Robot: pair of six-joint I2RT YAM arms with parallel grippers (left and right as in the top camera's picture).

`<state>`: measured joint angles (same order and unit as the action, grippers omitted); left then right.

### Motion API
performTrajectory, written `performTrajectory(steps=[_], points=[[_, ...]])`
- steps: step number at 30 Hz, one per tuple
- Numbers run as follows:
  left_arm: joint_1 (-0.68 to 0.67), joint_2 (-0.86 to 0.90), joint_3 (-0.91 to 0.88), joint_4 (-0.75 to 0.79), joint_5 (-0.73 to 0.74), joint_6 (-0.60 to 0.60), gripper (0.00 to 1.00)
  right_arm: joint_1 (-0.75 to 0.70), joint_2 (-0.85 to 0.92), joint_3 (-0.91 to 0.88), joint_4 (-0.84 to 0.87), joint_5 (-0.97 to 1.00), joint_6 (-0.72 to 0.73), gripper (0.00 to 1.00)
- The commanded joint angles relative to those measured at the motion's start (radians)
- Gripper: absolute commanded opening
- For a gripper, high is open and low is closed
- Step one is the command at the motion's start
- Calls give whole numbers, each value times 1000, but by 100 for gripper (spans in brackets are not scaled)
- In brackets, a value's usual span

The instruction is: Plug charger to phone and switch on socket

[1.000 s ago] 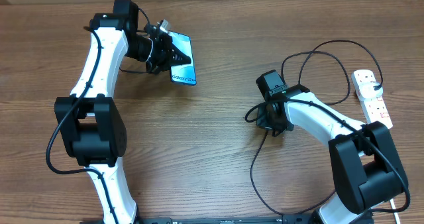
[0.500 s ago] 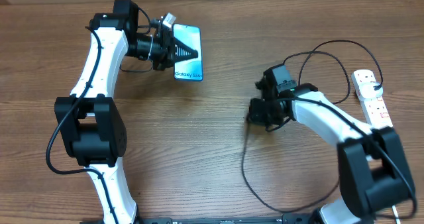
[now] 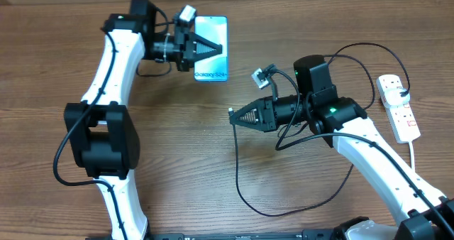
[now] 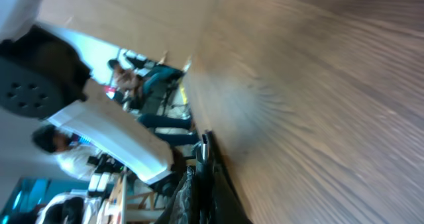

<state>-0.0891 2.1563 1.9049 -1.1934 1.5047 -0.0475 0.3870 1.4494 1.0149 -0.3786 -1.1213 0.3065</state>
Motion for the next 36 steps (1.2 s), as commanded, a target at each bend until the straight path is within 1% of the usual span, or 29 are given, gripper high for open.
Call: performTrajectory(steps=[1,6,11,18,28,36], points=[[-32,-25,14,-2,74,34,4,24,-1,8,58,-58,66,4],[-32,-25,14,-23,74,25,4,23,-1,8,130,8,161,4],[-35,-25,14,-67,75,25,5,23,0,8,154,71,212,4],[-36,-25,14,-67,75,25,4,23,0,8,232,100,291,4],[-50,-25,14,-66,75,25,4,24,0,7,235,164,308,4],[-75,-25,14,-64,74,25,5,24,0,7,236,168,308,4]])
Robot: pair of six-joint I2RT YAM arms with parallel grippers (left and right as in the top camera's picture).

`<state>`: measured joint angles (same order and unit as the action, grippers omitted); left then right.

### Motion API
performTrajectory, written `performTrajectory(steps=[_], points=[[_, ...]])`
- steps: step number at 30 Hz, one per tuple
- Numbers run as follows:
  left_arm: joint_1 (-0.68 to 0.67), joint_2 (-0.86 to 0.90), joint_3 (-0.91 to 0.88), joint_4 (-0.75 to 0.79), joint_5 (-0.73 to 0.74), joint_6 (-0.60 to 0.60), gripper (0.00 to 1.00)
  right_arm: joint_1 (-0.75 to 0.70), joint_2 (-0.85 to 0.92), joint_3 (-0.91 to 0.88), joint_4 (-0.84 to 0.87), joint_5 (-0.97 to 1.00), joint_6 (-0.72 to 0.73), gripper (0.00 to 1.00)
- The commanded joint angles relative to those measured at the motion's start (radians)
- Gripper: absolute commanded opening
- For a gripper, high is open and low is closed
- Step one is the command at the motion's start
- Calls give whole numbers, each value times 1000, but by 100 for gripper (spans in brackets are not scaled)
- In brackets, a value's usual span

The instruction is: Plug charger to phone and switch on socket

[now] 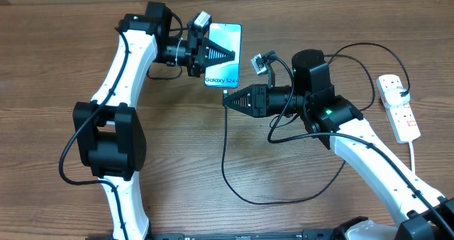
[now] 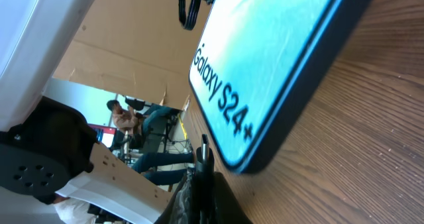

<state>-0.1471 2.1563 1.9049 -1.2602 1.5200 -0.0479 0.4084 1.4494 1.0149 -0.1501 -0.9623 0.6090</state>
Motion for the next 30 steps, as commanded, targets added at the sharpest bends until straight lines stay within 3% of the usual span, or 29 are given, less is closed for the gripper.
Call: performTrajectory(steps=[1,30], points=[[-19,-25,14,3,60,26,4,2,0,7,7,9,5,4],[-23,-25,14,38,60,26,4,2,1,6,11,72,158,4]])
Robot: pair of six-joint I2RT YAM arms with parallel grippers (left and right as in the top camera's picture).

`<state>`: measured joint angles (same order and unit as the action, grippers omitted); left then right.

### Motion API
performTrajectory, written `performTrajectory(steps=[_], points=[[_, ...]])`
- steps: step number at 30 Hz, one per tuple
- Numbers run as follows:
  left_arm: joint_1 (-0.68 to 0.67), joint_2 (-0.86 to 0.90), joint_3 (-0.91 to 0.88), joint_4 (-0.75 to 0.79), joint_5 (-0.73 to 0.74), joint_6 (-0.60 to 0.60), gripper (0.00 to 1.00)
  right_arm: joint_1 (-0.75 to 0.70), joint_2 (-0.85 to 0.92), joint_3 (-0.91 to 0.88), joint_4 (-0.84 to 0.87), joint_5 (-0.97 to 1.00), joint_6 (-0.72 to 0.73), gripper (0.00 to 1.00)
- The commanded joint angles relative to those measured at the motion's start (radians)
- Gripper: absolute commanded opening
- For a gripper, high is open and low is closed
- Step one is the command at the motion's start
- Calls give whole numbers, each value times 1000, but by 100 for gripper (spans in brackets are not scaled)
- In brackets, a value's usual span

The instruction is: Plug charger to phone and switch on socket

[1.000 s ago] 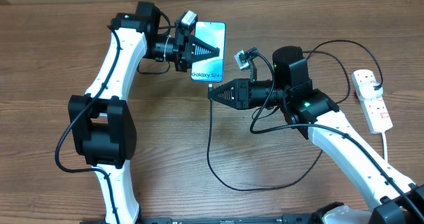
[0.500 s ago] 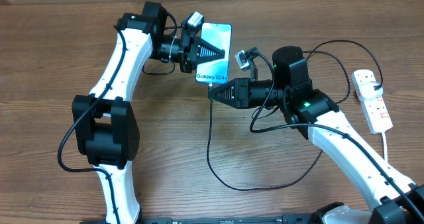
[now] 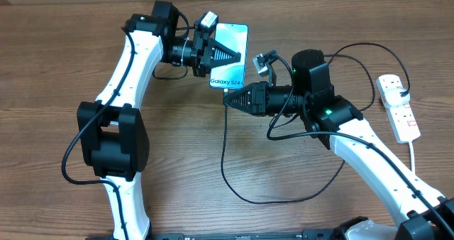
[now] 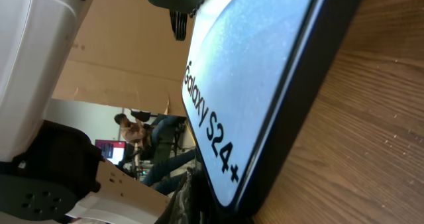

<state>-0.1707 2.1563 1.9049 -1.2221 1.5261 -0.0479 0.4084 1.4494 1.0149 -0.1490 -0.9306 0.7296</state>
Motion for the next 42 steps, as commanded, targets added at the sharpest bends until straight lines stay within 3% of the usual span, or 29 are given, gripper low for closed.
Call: performTrajectory(steps=[1,19,42], points=[[1,-25,14,0,53,26,5,2,1,6,10,41,54,4],[1,-25,14,0,54,26,4,2,1,6,89,86,218,4],[0,-25,14,0,54,26,4,2,42,6,277,174,240,4]])
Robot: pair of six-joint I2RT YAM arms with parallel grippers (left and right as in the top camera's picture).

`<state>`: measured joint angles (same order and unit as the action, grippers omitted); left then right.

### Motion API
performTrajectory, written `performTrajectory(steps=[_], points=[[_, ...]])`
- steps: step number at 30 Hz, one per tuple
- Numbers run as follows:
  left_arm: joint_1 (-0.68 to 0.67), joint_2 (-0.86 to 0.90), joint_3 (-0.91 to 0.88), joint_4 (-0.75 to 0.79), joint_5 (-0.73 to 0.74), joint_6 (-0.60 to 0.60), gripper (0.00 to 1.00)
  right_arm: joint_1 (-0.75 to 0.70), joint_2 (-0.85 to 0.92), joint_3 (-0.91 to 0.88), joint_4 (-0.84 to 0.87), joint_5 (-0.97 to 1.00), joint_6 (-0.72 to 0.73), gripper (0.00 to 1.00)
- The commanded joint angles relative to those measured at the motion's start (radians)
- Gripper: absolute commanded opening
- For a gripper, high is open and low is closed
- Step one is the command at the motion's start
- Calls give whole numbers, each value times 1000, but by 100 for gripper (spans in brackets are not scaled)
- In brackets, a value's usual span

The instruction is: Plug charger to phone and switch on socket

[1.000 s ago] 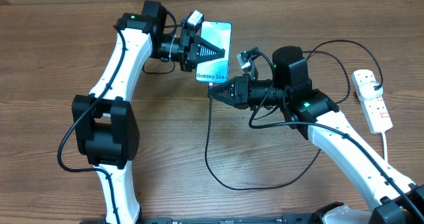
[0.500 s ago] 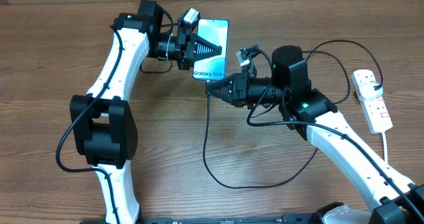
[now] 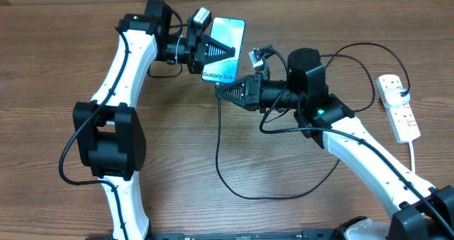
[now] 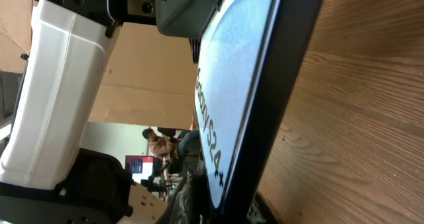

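Observation:
My left gripper (image 3: 227,52) is shut on the phone (image 3: 229,33), a blue-screened Galaxy S24+ held at the far middle of the table. The phone's dark bottom edge points towards my right gripper (image 3: 219,90), which is shut on the charger plug right at that edge. The black cable (image 3: 217,148) hangs from the plug and loops over the table. In the right wrist view the phone (image 4: 242,85) fills the frame edge-on, and my fingertips (image 4: 189,201) sit just beneath it. The plug tip is hidden, so whether it is in the port cannot be told. The white socket strip (image 3: 399,106) lies at the far right.
The cable loop (image 3: 284,196) spreads over the wooden table (image 3: 177,169) between the two arms. A second black lead (image 3: 362,52) arcs from the right arm to the socket strip. A cardboard wall stands behind the table's far edge.
The phone has shifted slightly left and farther away in my left gripper. My right gripper has followed to the left, and the phone's bottom edge looms closer in the right wrist view.
At first my left gripper held the phone far from my right gripper, which held the plug over the mid table. Then the plug stood just below the phone's bottom edge. It came closer again, and now it sits right at that edge.

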<state>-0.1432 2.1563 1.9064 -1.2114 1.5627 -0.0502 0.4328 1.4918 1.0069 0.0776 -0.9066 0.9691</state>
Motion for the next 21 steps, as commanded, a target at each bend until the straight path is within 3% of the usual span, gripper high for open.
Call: performTrajectory(steps=[1,21], points=[[-27,-25,13,-11,17,29,5,-23,-1,14,50,151,0,4],[-27,-25,13,-11,-180,-10,5,-31,-1,14,-50,174,-34,4]])
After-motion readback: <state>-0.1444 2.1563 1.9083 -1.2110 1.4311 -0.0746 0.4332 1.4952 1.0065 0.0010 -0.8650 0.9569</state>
